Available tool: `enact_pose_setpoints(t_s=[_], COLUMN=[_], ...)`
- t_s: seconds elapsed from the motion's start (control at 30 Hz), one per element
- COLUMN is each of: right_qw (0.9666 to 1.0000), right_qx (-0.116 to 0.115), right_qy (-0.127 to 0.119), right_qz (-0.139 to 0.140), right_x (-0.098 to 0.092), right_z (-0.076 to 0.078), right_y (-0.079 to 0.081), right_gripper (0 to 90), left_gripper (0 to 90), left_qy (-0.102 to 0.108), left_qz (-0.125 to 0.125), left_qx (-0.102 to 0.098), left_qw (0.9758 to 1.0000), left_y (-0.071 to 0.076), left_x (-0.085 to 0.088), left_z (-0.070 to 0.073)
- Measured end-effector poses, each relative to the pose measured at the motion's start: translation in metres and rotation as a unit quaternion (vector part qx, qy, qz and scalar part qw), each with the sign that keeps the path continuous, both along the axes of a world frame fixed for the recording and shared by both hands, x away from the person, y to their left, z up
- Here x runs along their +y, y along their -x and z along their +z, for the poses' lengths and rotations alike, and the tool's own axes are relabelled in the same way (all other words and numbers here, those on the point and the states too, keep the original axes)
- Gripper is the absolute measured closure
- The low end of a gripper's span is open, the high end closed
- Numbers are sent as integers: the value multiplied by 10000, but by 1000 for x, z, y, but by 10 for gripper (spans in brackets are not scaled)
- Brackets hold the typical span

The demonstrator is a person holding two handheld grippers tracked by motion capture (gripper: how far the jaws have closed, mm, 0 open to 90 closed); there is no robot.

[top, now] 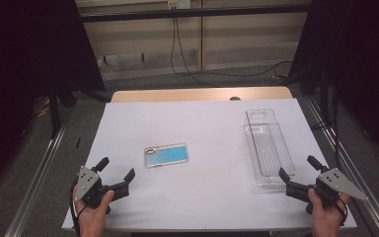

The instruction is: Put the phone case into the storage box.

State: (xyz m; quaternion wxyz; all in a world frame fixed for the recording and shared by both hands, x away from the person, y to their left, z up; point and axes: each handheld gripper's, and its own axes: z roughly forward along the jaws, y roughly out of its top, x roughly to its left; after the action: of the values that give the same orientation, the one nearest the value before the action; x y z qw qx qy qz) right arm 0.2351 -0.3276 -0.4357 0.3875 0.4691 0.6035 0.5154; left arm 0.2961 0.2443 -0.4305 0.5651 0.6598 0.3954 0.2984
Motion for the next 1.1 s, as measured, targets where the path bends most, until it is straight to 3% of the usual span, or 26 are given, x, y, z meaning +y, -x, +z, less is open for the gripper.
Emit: enact_pose_setpoints(t_s=[0.23,0.37,0.7,0.83,1.1], right_qw=[10000,10000,10000,10000,9999], right_qx=[-6,-8,-7,-5,3], right_qy=[-8,-3,23,-2,15], right_qz=[26,-13,89,91,139], right_x=[-2,-2,-2,-1,-3], right_z=[0,0,0,0,-1], right_y=[0,2,1,2,0], right_gripper=[0,0,0,0,0], left_gripper=[23,53,33,34,27], left_qy=[-71,-100,-143,25,109], left_qz=[-31,-132,-341,-515,-566], left_qx=[65,120,186,297,249], left_qw=[9999,9998,9991,9982,9980], left_y=[-1,-2,-9,-12,-21], left_x=[-3,-5,-11,-12,-28], left_z=[-1,0,0,1,4])
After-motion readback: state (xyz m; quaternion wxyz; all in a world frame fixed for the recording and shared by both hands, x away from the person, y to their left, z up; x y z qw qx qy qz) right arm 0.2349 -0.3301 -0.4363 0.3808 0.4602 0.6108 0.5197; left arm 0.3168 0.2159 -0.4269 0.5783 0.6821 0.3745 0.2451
